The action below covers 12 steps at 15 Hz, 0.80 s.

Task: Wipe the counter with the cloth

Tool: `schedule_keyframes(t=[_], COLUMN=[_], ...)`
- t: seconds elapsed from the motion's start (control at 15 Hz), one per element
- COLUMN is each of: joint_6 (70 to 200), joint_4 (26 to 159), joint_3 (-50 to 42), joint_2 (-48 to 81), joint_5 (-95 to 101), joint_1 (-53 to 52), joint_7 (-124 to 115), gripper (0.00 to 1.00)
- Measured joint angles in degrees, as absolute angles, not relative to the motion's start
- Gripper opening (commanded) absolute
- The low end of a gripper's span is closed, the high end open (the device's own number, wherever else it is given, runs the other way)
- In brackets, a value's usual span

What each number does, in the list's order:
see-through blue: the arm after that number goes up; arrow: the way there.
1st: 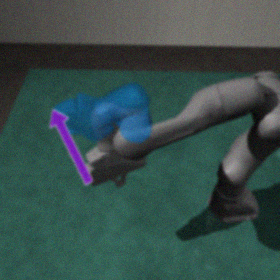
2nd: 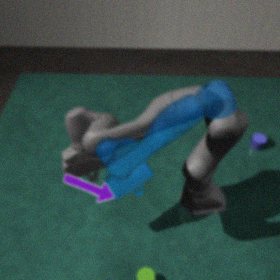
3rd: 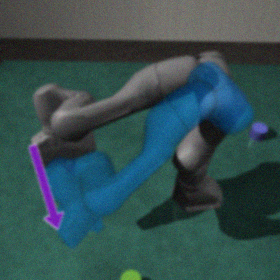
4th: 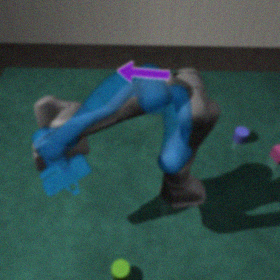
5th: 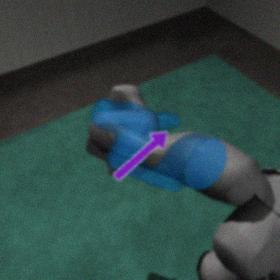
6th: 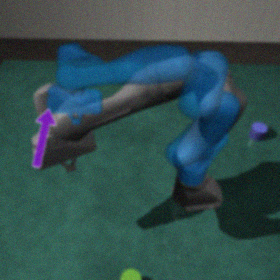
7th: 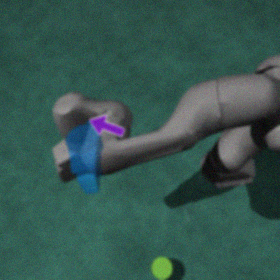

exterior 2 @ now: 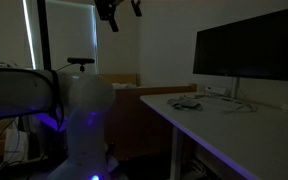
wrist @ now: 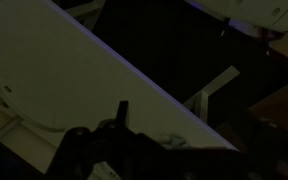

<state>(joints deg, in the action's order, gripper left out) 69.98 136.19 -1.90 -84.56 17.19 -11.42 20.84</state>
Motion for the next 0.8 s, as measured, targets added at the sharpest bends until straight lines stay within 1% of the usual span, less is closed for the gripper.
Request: schedule_keyframes(t=[0.47,0.8], joint_6=[82.95,91.1], joint_4=[136.12,133.93], joint_3=[0.01,2.14], joint_2=[-75.38,-66.26], joint_5=[16.73,14.63], joint_1=[-17.1,-18.69], joint_7=[20.84,20.84], gripper=[1.0,1.0])
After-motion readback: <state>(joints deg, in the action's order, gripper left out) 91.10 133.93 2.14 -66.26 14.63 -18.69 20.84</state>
